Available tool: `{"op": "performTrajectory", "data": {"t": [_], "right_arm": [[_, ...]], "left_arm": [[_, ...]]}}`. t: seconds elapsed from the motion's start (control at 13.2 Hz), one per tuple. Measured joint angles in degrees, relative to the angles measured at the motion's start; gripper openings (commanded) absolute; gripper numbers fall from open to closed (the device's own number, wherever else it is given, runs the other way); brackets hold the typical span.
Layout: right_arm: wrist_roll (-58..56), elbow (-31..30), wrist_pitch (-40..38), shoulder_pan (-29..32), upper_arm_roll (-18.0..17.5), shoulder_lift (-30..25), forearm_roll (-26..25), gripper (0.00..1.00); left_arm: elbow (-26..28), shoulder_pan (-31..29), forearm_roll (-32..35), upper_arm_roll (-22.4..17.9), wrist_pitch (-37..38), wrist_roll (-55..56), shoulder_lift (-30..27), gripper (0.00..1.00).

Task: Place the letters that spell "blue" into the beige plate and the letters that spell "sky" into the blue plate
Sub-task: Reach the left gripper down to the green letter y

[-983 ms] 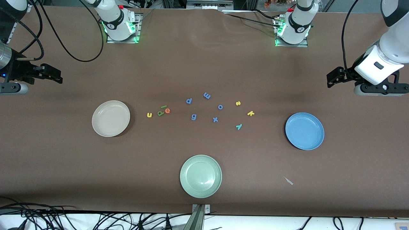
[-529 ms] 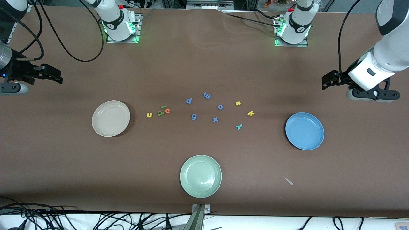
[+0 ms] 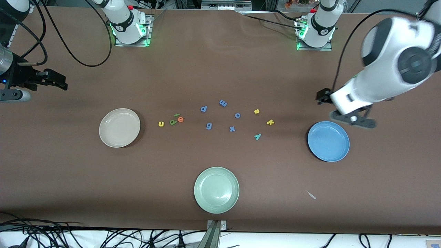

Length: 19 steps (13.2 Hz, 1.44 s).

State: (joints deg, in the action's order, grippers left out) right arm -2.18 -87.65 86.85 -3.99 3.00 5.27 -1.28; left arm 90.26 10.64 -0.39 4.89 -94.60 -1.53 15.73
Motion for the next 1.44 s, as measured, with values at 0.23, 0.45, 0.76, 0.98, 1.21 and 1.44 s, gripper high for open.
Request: {"op": "performTrajectory", "data": {"t": [0.23,0.45,0.76,0.98,1.21,1.44], "right_arm": [[0.0,0.0,0.0,0.0,0.0,0.0,0.0,1.00],[0.0,0.0,0.1,0.0,0.0,0.0,0.0,1.00],[0.0,0.0,0.1,-0.1,0.0,0.0,0.0,1.00],[0.0,0.1,0.2,-0.1,-0.1,0.0,0.0,1.00],[0.0,0.1,-0.1,-0.3,-0.5,0.1,0.0,1.00],[0.0,0.0,-1.7,-1.3,-0.7,0.5,0.0,1.00]], "left_arm": [[-2.1,3.6,0.0,0.2,-5.0,-1.9,6.0,1.00],[-2.5,6.2,0.0,0.3,-10.1,-8.1,10.3,1.00],[-2.4,10.3,0.0,0.4,-18.2,-15.3,16.4,1.00],[-2.4,11.3,0.0,0.4,-26.3,-20.8,21.8,0.99],[-2.4,11.7,0.0,0.4,-32.6,-23.1,26.2,0.96],[-2.1,12.9,0.0,0.4,-35.8,-23.5,28.7,0.92]]}}
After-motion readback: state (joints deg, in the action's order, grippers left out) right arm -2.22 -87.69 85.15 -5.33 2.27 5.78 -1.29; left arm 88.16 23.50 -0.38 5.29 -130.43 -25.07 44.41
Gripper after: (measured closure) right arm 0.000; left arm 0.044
